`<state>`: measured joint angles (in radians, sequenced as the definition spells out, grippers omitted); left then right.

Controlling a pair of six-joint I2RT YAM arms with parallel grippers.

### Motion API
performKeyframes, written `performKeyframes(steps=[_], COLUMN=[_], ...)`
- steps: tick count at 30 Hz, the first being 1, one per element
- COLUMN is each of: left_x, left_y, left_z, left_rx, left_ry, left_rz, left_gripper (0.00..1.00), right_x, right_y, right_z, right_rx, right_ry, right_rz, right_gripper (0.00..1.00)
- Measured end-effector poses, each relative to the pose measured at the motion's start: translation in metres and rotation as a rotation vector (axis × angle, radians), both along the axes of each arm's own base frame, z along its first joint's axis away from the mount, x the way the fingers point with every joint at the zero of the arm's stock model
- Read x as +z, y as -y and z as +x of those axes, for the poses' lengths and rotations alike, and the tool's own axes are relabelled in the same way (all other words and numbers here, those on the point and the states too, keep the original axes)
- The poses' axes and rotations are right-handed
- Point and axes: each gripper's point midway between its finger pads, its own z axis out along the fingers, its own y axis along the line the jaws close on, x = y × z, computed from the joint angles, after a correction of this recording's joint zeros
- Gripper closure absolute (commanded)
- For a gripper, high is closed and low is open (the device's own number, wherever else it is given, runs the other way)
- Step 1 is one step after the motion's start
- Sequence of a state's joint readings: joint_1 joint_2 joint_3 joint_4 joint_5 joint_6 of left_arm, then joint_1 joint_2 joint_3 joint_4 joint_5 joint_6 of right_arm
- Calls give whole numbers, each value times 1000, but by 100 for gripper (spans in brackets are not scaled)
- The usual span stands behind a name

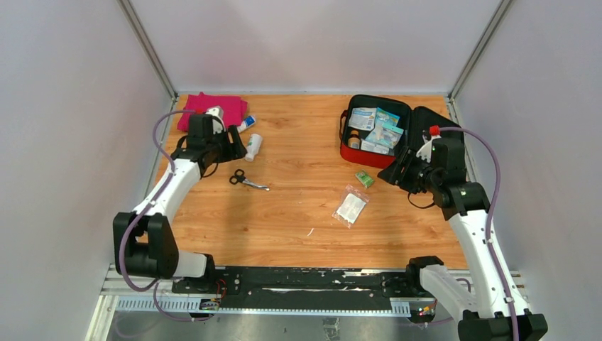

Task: Organize the medicine kit

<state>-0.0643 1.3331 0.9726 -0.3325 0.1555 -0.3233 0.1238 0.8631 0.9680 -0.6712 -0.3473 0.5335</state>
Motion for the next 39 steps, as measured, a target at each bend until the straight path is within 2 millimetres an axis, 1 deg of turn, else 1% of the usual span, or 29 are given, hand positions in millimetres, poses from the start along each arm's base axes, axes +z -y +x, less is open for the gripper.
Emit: performKeyframes(steps=[1, 3, 4, 5, 7, 8, 10, 12, 16, 19, 22, 24, 26, 29, 32, 33, 35, 37, 39], left_x=[-3, -13, -18, -23, -31, -32, -34, -34, -35, -43, -53, -61, -67, -76, -87, -90, -97, -106, -114], left_y=[3, 17, 26, 36, 55, 61, 64, 59, 52, 52, 55, 59, 67, 85, 104, 107, 110, 108, 105], left_z=[1, 6, 7, 10, 15, 17, 28, 43, 70, 78, 81, 79, 77, 71, 71, 71, 74, 77, 78], left_rx=[-9, -48, -74, -103, -149, -163, -160, -137, -108, -113, -128, -143, -167, -214, -255, -260, -257, -241, -226], left_ry=[-4, -26, -41, -53, -67, -70, -72, -72, -64, -76, -97, -115, -126, -141, -156, -161, -173, -189, -208], left_rz=[-3, 1, 12, 28, 61, 75, 111, 148, 202, 223, 227, 226, 226, 229, 233, 233, 239, 253, 271], left_gripper=[25, 21, 14, 10, 6, 6, 3, 0, 0, 0, 0, 0, 0, 0, 3, 4, 6, 9, 13], right_x=[-1, -3, -4, -4, -5, -5, -7, -8, -11, -11, -12, -12, -13, -14, -16, -17, -17, -17, -18], right_y=[0, 0, 0, 0, 0, 1, 1, 2, 2, 3, 3, 3, 3, 3, 3, 3, 3, 3, 3], right_z=[-1, -2, -3, -3, -4, -5, -7, -10, -14, -14, -14, -14, -14, -14, -14, -14, -14, -14, -14], right_rx=[-1, -2, -2, -2, -1, 0, 4, 7, 15, 19, 23, 25, 28, 33, 37, 37, 38, 40, 40], right_ry=[-2, -5, -8, -11, -14, -17, -24, -33, -40, -40, -40, -42, -43, -46, -51, -52, -51, -51, -54], right_rz=[1, 2, 2, 1, 0, -2, -7, -12, -23, -27, -31, -33, -36, -41, -45, -45, -46, -47, -47], right_gripper=[47, 46, 45, 45, 44, 44, 43, 43, 42, 42, 42, 42, 42, 42, 42, 42, 42, 42, 42])
